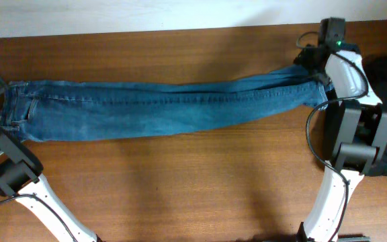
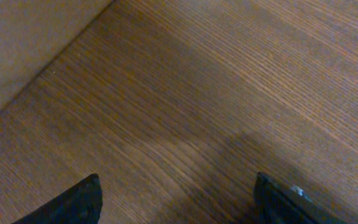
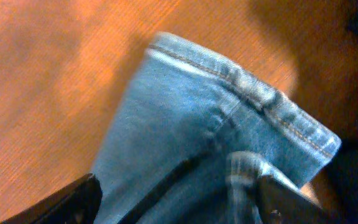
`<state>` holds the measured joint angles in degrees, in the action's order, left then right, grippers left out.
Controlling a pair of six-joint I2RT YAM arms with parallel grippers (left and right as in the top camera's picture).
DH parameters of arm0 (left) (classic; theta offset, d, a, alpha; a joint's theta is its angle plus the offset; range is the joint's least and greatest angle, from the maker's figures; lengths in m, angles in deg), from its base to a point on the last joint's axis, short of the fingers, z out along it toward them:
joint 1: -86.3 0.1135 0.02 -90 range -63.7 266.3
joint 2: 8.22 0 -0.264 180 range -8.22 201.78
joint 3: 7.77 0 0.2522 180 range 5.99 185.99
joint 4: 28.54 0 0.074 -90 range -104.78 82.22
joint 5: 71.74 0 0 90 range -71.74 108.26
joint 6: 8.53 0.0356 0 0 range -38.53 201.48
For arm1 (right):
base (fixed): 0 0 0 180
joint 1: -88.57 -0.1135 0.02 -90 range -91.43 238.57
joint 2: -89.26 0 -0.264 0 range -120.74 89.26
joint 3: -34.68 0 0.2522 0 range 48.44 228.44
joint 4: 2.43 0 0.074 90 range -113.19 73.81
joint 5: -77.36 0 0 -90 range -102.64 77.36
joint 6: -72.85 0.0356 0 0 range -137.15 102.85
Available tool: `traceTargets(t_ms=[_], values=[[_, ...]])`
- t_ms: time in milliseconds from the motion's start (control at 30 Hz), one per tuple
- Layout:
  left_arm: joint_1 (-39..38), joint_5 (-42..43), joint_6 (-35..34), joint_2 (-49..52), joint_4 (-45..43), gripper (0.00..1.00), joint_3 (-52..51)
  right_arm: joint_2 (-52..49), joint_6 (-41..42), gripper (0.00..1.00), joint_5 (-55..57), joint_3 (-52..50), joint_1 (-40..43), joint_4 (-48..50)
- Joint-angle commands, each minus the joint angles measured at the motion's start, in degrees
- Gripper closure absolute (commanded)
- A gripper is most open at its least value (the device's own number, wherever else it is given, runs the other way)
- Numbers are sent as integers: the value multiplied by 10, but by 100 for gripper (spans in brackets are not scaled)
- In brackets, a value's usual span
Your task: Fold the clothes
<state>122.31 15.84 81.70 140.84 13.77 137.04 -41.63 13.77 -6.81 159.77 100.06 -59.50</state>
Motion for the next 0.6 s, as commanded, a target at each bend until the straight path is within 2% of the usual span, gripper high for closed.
traceTargets(t_ms=[0,133,233,333,367,500,567], values=[[-5,-4,7,-42,-9,23,13,13,-71,14,-2,114,3,-42],[-15,-4,7,-86,-24,23,24,13,-74,14,27,250,3,-134],[-26,-1,6,-116,-21,22,29,13,-128,14,23,321,3,-189],[-47,73,6,-161,30,17,29,13,-307,12,-26,399,0,-292],[-52,98,6,-170,47,14,29,13,-341,12,-36,406,0,-313],[-74,211,7,-196,125,13,29,12,-455,11,-78,410,0,-403],[-87,268,7,-201,173,13,29,10,-516,8,-135,405,-2,-436]])
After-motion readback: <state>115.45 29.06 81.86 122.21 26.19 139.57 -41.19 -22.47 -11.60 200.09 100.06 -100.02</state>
